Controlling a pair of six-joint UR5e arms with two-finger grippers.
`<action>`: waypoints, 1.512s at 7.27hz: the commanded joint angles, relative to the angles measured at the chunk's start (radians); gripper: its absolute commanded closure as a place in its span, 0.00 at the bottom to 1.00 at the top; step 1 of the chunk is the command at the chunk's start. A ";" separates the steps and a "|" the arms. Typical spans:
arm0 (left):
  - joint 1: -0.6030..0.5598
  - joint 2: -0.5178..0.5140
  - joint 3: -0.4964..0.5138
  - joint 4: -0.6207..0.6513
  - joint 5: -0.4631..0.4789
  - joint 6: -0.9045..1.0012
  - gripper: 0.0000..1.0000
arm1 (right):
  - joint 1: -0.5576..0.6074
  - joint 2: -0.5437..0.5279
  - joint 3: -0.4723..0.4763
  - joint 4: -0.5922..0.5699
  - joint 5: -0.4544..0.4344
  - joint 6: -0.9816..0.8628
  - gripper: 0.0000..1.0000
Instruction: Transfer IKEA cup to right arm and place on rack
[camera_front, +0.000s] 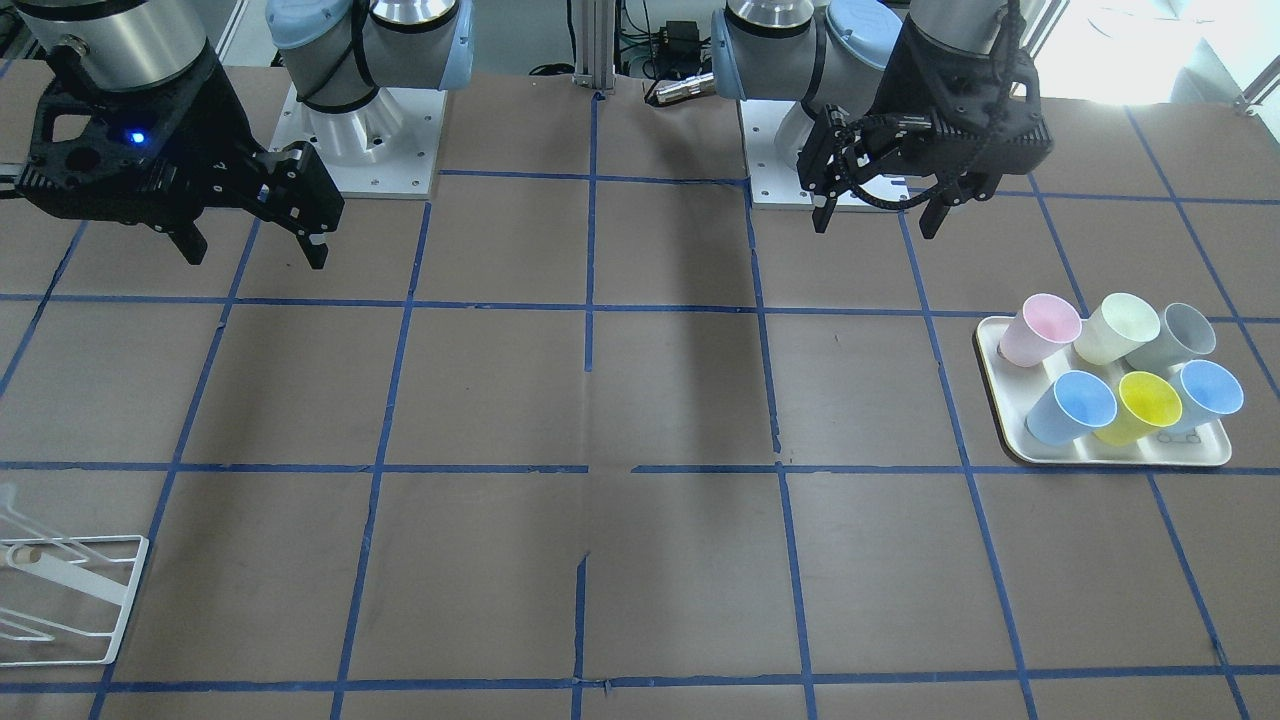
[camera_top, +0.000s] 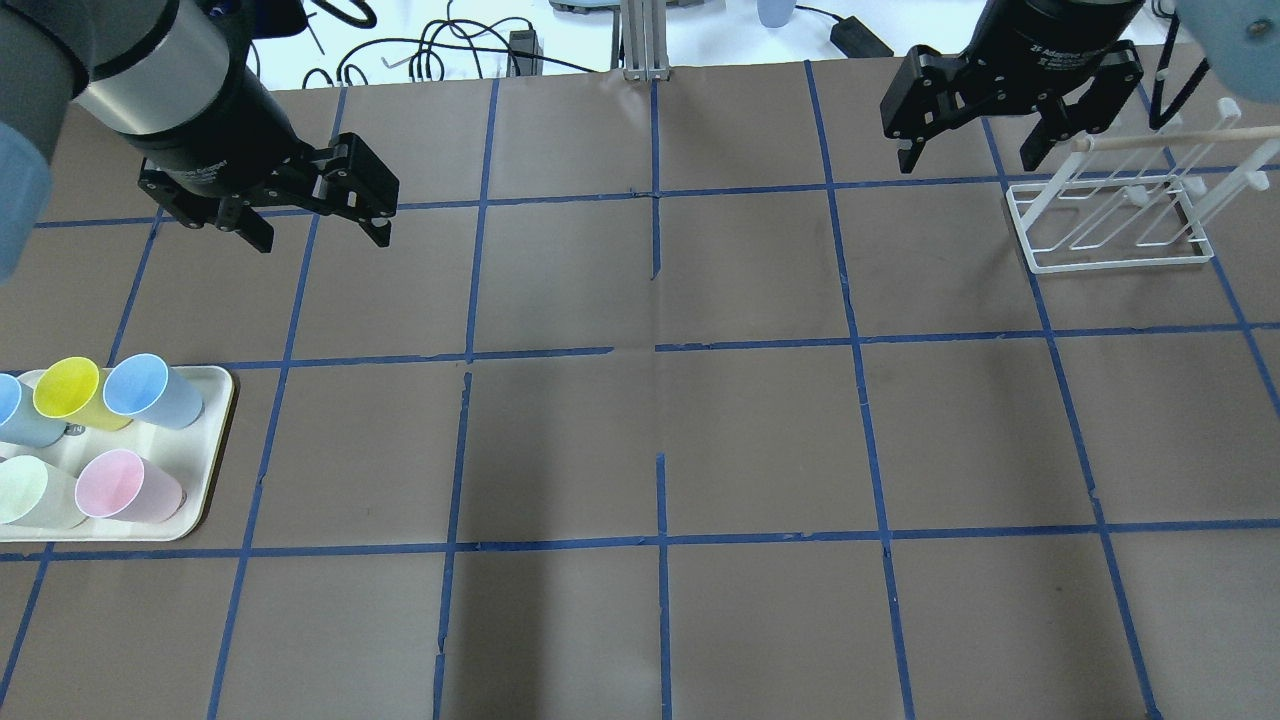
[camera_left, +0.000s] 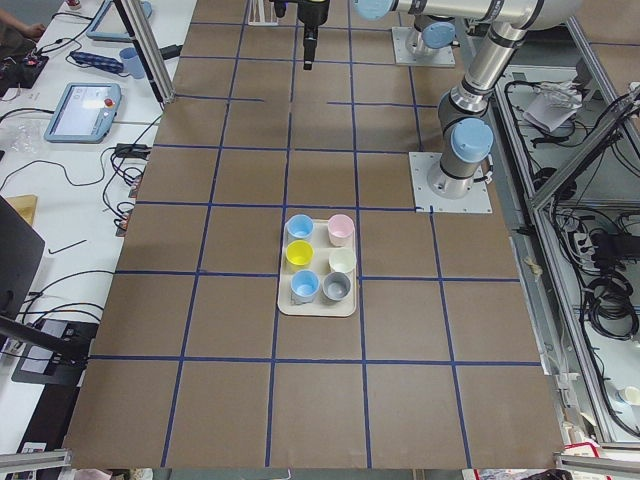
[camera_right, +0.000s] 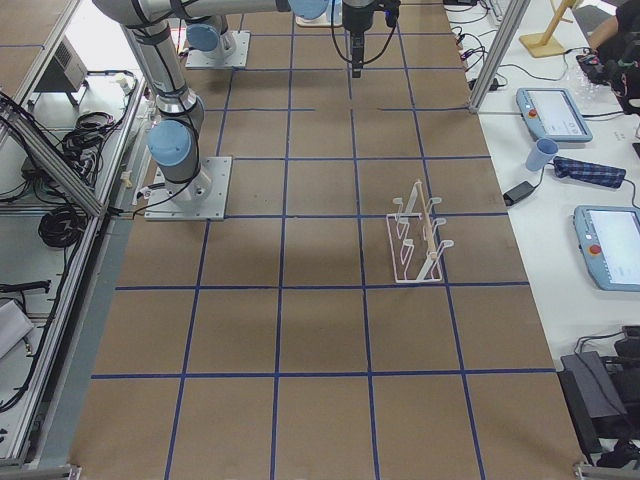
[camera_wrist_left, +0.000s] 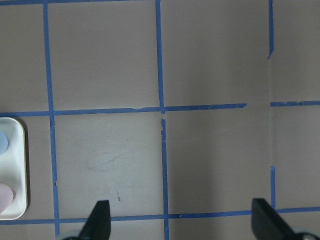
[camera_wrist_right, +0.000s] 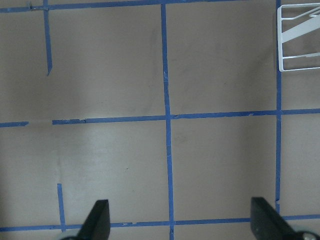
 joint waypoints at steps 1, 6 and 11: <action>0.008 -0.026 0.038 -0.038 0.003 -0.012 0.00 | -0.001 0.001 0.000 -0.001 0.004 0.004 0.00; 0.018 -0.003 -0.004 -0.028 0.000 0.096 0.00 | -0.001 0.001 0.000 0.000 0.004 0.007 0.00; 0.525 -0.063 -0.043 -0.013 0.000 0.769 0.00 | -0.001 -0.001 -0.001 -0.004 0.003 0.009 0.00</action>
